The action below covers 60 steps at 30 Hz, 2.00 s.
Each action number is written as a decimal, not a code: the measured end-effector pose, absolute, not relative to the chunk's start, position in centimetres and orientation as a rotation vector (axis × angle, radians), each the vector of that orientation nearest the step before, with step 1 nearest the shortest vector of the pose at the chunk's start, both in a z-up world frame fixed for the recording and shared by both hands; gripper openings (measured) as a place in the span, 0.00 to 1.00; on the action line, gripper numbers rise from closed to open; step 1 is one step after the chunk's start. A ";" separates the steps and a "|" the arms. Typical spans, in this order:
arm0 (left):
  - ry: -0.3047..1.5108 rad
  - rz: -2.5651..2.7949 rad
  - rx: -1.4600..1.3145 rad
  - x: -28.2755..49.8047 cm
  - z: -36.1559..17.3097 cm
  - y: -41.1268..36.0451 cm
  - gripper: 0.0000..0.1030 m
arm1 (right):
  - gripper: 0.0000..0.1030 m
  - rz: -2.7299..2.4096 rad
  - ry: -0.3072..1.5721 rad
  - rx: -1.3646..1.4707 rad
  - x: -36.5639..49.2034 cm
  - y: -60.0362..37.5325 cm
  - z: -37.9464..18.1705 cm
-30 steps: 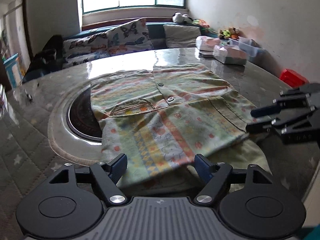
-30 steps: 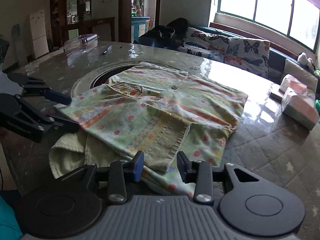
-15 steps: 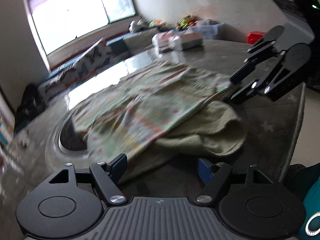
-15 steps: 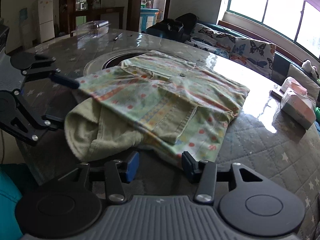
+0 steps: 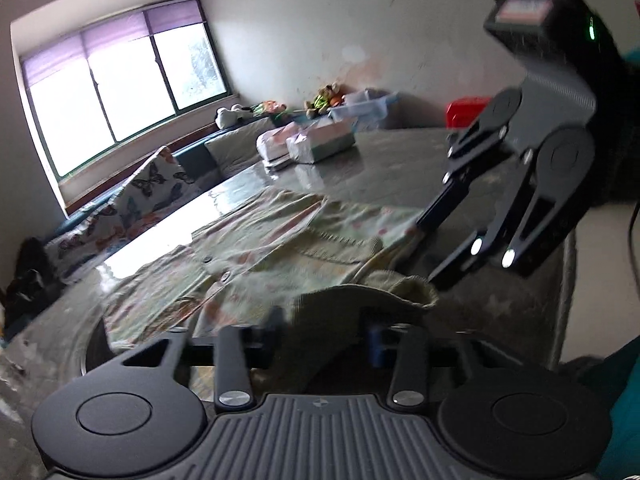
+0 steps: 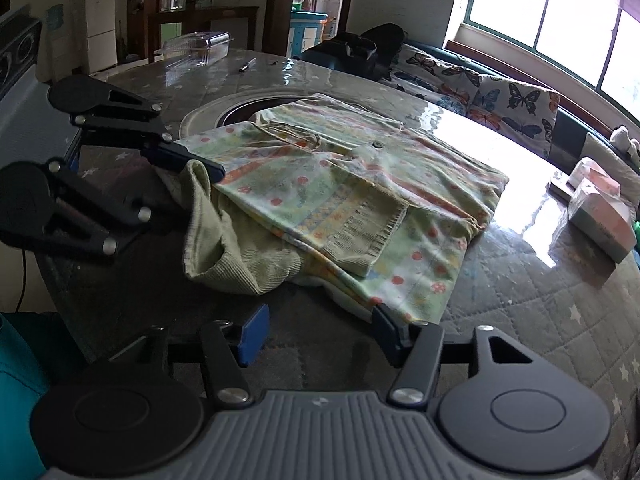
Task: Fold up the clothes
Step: 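Grasp the corduroy hem with the right gripper and lift it, then fold the held hem up over the shirt body with the right gripper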
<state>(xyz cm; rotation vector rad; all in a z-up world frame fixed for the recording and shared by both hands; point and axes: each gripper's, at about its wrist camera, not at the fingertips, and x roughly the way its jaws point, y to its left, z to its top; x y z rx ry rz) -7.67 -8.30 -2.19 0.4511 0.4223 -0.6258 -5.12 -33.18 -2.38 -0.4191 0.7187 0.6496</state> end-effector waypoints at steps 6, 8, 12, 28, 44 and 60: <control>0.461 -0.606 0.299 -5.8 -0.6 -6.8 0.16 | 0.62 0.682 0.663 -0.455 -5.1 -32.3 -2.0; 0.468 -0.598 0.250 -5.0 0.1 -6.4 0.16 | 0.62 0.693 0.634 -0.467 -4.8 -31.6 -1.9; 0.499 -0.591 0.170 -3.3 0.9 -6.0 0.16 | 0.55 0.723 0.613 -0.447 -3.7 -30.0 -2.3; 0.527 -0.450 0.276 -5.6 -0.5 -3.1 0.57 | 0.15 0.750 0.639 -0.238 0.7 -30.0 0.2; 0.467 -0.451 0.378 -7.4 -0.5 -2.3 0.05 | 0.06 0.756 0.577 -0.223 -2.4 -31.2 1.7; 0.513 -0.542 0.266 -10.8 4.8 -1.8 0.05 | 0.05 0.834 0.567 -0.273 -5.8 -32.5 6.6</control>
